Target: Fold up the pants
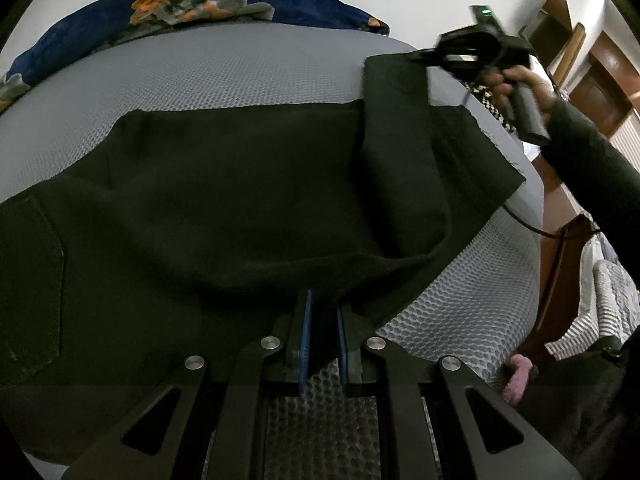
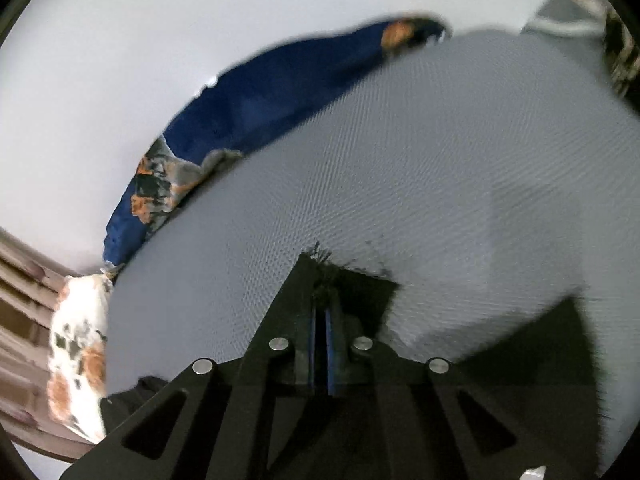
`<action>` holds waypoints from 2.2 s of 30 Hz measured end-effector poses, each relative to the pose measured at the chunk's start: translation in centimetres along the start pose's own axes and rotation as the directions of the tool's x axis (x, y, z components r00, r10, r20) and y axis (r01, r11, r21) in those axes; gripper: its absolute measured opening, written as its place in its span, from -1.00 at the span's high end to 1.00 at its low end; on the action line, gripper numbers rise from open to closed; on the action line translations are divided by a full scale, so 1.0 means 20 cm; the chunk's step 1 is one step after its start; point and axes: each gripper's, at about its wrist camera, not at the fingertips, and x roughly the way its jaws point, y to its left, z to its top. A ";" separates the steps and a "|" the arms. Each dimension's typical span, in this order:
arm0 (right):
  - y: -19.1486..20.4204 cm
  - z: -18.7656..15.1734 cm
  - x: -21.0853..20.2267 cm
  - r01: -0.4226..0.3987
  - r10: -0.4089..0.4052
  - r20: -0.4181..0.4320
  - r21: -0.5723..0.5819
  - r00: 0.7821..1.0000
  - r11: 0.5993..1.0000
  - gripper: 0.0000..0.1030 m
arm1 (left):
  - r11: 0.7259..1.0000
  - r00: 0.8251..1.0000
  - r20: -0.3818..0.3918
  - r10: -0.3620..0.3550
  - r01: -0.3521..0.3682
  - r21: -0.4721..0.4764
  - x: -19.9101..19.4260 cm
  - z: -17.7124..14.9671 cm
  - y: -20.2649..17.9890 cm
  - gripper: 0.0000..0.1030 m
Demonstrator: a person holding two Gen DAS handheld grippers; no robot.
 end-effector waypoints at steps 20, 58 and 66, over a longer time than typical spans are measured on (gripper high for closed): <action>-0.62 -0.73 -0.52 0.379 -0.385 0.008 0.159 0.923 0.912 0.97 | 0.995 0.999 -0.034 -0.005 0.008 0.096 0.08 -0.01 -0.04 0.72; -0.67 0.07 0.02 -0.006 0.001 -0.193 -0.027 0.981 1.000 0.47 | 0.956 0.990 0.099 0.097 -0.065 -0.285 -0.17 0.15 0.29 0.00; -0.69 0.01 -0.03 -0.079 0.059 -0.216 -0.084 0.975 0.993 0.46 | 0.953 0.990 0.081 0.115 -0.087 -0.289 -0.11 0.22 0.30 0.00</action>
